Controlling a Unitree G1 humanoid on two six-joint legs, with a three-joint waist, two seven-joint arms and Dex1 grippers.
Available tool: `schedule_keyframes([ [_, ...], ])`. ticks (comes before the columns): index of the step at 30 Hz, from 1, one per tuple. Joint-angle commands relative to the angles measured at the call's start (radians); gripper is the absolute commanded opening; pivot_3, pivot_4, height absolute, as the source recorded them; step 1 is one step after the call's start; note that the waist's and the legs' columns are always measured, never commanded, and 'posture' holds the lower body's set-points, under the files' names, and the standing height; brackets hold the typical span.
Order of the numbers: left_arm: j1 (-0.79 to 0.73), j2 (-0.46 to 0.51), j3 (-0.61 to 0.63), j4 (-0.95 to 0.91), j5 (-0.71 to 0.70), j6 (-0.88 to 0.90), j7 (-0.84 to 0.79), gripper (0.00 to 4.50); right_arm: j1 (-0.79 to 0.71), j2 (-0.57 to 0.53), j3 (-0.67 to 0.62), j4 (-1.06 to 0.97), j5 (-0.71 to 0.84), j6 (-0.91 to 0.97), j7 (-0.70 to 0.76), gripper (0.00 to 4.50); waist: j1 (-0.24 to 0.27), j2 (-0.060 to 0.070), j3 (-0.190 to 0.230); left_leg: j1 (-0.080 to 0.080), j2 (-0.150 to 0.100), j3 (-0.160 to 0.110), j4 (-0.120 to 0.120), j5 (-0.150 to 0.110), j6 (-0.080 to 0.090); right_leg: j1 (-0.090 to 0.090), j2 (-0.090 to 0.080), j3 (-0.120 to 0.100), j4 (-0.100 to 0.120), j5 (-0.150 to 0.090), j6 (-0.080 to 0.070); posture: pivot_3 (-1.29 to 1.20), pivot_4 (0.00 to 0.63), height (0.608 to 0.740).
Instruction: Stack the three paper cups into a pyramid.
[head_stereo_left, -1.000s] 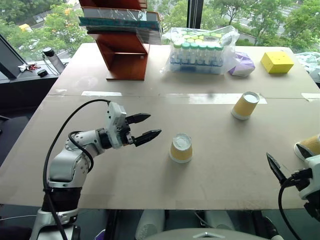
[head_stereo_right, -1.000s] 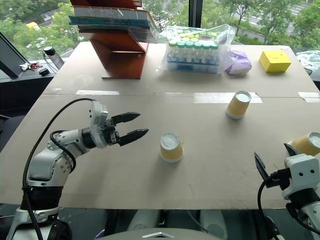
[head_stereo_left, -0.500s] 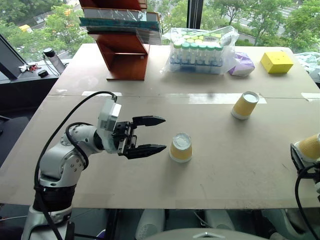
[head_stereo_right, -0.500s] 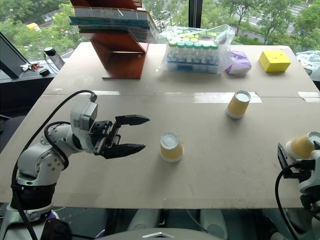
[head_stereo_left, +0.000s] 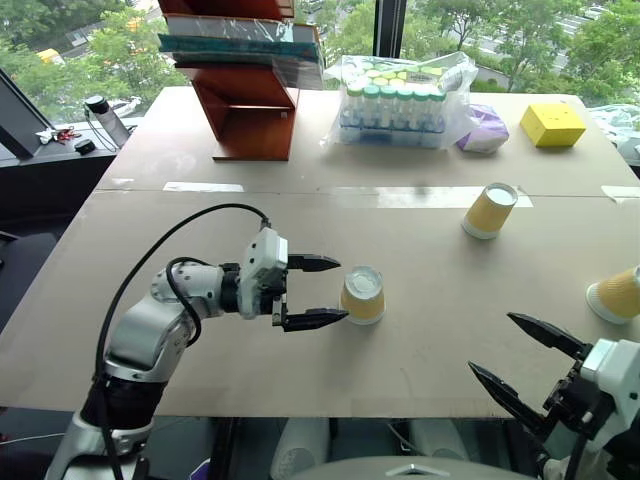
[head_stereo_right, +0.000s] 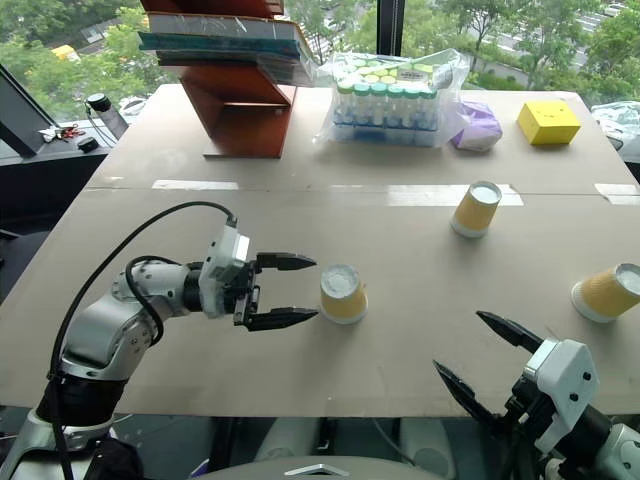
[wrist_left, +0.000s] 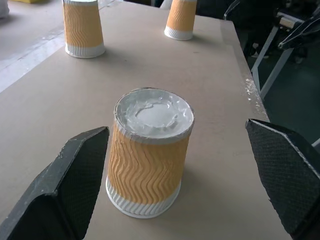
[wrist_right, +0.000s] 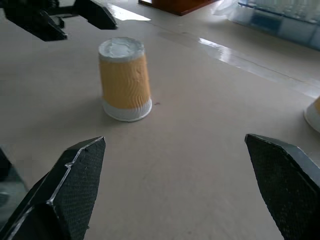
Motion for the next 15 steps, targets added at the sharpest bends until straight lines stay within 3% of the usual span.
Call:
schedule_keyframes([
  [1, -0.052, -0.047, -0.059, 0.077, 0.077, -0.081, 0.012, 4.50, 0.016, -0.023, -0.050, -0.050, 0.051, -0.013, 0.022, 4.41, 0.002, -0.001, 0.000, 0.000, 0.000, 0.000, 0.000, 0.000, 0.000, 0.000, 0.000, 0.000, 0.000, 0.000, 0.000, 0.00, 0.150, 0.740],
  [6, -0.089, -0.081, -0.100, 0.184, 0.120, -0.159, -0.036, 4.50, 0.039, -0.022, -0.056, -0.074, 0.034, -0.030, 0.018, 4.41, 0.003, -0.001, 0.000, 0.000, 0.000, 0.000, 0.000, 0.000, 0.000, 0.000, 0.000, 0.000, 0.000, 0.000, 0.000, 0.00, 0.150, 0.740],
  [10, -0.119, -0.107, -0.100, 0.263, 0.139, -0.223, -0.058, 3.28, 0.059, 0.001, -0.040, -0.075, -0.010, -0.065, 0.012, 4.50, 0.005, 0.000, 0.000, -0.001, 0.000, 0.000, 0.000, 0.000, 0.000, 0.000, 0.000, -0.001, 0.000, 0.000, -0.001, 0.00, 0.150, 0.740],
  [15, -0.145, -0.121, -0.052, 0.341, 0.121, -0.276, -0.076, 3.28, 0.069, 0.029, 0.015, -0.051, -0.081, -0.111, 0.011, 4.50, 0.004, -0.001, 0.000, -0.001, 0.000, -0.001, 0.000, 0.000, 0.000, 0.000, 0.000, -0.001, -0.001, 0.000, 0.000, 0.00, 0.150, 0.740],
])
